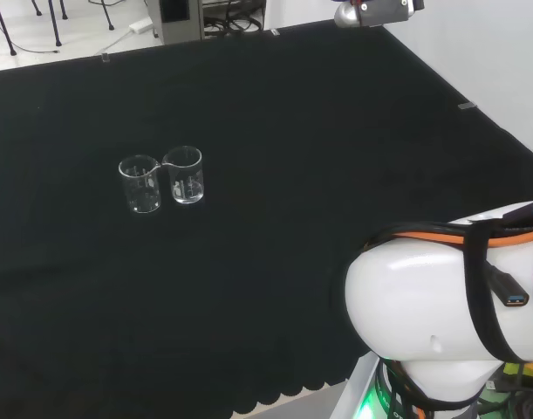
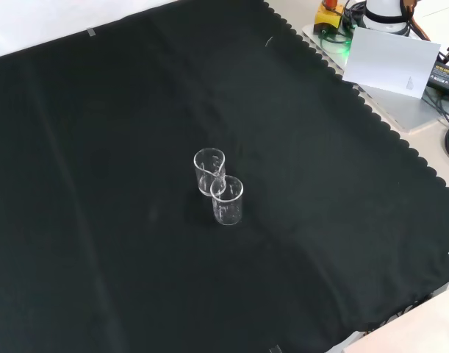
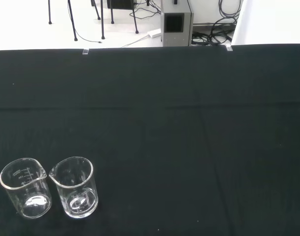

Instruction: Pick up the beaker on the right.

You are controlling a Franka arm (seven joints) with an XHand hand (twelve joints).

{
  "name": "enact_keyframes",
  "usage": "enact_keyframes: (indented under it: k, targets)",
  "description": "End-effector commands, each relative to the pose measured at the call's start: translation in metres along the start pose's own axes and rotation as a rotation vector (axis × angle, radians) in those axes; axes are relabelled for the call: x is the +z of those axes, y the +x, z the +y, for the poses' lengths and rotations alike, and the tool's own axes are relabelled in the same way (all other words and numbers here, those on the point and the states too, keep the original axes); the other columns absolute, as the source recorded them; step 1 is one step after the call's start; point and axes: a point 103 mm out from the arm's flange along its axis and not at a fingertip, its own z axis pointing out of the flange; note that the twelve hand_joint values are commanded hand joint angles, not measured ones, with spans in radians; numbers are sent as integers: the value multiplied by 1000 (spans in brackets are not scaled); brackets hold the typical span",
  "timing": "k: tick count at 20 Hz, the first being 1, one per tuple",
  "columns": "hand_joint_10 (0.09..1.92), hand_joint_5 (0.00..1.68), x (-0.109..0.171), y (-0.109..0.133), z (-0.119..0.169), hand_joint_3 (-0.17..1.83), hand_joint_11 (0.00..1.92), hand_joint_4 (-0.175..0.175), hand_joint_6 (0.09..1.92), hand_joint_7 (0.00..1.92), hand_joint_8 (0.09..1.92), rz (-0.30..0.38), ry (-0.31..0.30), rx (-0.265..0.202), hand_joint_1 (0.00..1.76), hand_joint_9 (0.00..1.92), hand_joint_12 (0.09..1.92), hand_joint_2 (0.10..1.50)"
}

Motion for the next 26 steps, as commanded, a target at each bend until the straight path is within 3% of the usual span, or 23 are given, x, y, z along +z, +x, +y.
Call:
enact_keyframes:
  k: [1, 4, 11, 18, 26]
  targets:
    - [602, 171, 0, 0, 0, 517, 0, 4, 203, 77, 494, -11, -12, 0, 42, 119, 785, 1167]
    - [580, 228, 0, 0, 1, 322, 0, 4, 87, 99, 429, -12, -9, 2, 4, 121, 773, 1277]
    - [578, 242, 11, 0, 10, 267, 0, 5, 87, 113, 414, -2, 18, 5, 7, 129, 771, 1295]
    - [600, 250, 39, -13, 32, 191, 0, -1, 87, 177, 439, 43, 30, 16, 295, 178, 854, 1160]
    - [619, 294, 86, -8, 69, 185, 0, -8, 87, 202, 459, 86, 67, 16, 432, 222, 957, 1072]
